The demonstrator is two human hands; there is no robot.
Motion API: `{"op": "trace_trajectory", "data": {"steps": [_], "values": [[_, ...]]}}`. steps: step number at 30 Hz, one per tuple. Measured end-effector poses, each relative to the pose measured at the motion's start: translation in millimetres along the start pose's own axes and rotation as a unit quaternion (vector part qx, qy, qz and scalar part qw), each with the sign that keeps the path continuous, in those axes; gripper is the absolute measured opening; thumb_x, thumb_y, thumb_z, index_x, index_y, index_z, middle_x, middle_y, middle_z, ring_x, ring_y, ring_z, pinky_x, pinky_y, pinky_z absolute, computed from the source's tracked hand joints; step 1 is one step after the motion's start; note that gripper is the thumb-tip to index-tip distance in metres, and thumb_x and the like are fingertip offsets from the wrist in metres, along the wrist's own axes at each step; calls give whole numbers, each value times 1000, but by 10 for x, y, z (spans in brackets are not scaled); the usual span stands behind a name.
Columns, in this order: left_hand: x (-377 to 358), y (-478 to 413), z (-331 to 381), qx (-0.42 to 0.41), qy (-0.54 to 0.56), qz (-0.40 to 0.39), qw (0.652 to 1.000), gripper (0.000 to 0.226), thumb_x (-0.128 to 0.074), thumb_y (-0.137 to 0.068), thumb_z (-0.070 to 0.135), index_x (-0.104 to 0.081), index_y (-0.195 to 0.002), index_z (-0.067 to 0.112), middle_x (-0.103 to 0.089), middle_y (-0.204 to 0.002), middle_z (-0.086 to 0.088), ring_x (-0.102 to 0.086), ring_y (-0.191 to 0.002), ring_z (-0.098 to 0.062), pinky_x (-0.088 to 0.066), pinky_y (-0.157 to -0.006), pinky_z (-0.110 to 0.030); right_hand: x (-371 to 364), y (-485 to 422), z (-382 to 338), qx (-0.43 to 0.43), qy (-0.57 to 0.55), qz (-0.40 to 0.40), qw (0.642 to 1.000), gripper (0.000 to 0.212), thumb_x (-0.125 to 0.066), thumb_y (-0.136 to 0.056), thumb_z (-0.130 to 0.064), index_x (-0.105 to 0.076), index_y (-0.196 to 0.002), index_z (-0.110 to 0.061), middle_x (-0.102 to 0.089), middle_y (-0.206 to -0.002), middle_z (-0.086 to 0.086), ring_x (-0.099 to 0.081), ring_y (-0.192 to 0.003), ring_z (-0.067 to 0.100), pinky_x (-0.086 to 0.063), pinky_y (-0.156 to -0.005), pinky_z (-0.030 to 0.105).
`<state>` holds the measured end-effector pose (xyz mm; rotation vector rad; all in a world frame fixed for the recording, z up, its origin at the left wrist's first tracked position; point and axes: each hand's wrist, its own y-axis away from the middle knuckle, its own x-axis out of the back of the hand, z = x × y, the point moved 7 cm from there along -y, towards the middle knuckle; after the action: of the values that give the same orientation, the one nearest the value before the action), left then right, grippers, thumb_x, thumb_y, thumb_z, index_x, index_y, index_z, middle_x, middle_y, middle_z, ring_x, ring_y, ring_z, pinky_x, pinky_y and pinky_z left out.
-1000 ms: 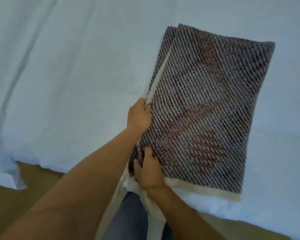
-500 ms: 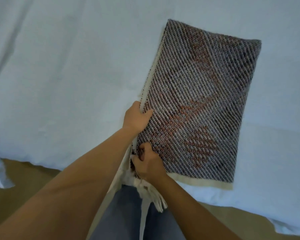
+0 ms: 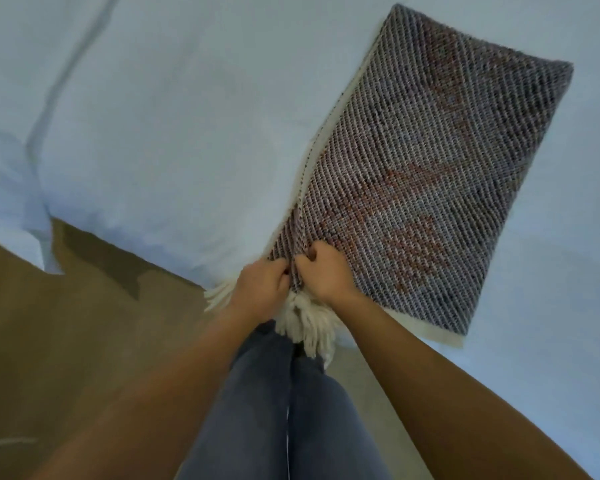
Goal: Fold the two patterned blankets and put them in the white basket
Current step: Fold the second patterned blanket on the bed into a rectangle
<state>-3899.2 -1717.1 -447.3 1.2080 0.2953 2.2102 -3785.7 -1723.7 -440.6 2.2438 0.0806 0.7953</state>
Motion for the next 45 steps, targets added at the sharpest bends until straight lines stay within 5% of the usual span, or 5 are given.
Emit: {"op": "trace_trajectory", "data": {"steps": [11,19,28,34,45], "values": [[-113,314,-145,-53,-355,-185,915,58,-21,-96,48,-64,-116,14,-43,-138,-5,-16,-139,-22,8,-109,-60,-87,382,114,21,-58,2,998,17,-52,-89,-16,-49,-102,-5,-57,-103,11,-51,-91,23,-38,-77,28],[288,380,-314,-71,-211,-34,974,30,-40,-94,23,-59,-83,3,-58,-87,-14,-53,-85,-29,-34,-70,-34,-585,395,-164,19,-144,-76,987,40,-49,-90,-17,-41,-129,-15,-53,-97,-3,-51,-84,12,-42,-71,25],[613,109,-342,-24,-156,-7,987,24,-40,-91,17,-60,-99,7,-59,-98,-9,-57,-86,-27,-43,-70,-36,-826,339,-389,48,-25,-160,986,54,-39,-89,-9,-27,-141,-13,-57,-121,16,-57,-106,32,-47,-93,49],[887,-358,-8,-59,-136,9,989,26,-39,-91,16,-60,-104,9,-59,-103,-7,-56,-88,-25,-42,-70,-34,-225,138,-485,72,-34,31,996,36,-44,-91,-17,-46,-127,-16,-52,-70,-5,-52,-71,18,-45,-66,36],[549,-1511,1254,-175,-185,-19,967,42,-38,-94,24,-41,-134,11,-46,-137,-9,-42,-125,-26,-38,-101,-40,1400,-528,14,62,31,230,971,46,-45,-93,-13,-37,-137,-2,-44,-137,15,-36,-128,28,-23,-108,33]]}}
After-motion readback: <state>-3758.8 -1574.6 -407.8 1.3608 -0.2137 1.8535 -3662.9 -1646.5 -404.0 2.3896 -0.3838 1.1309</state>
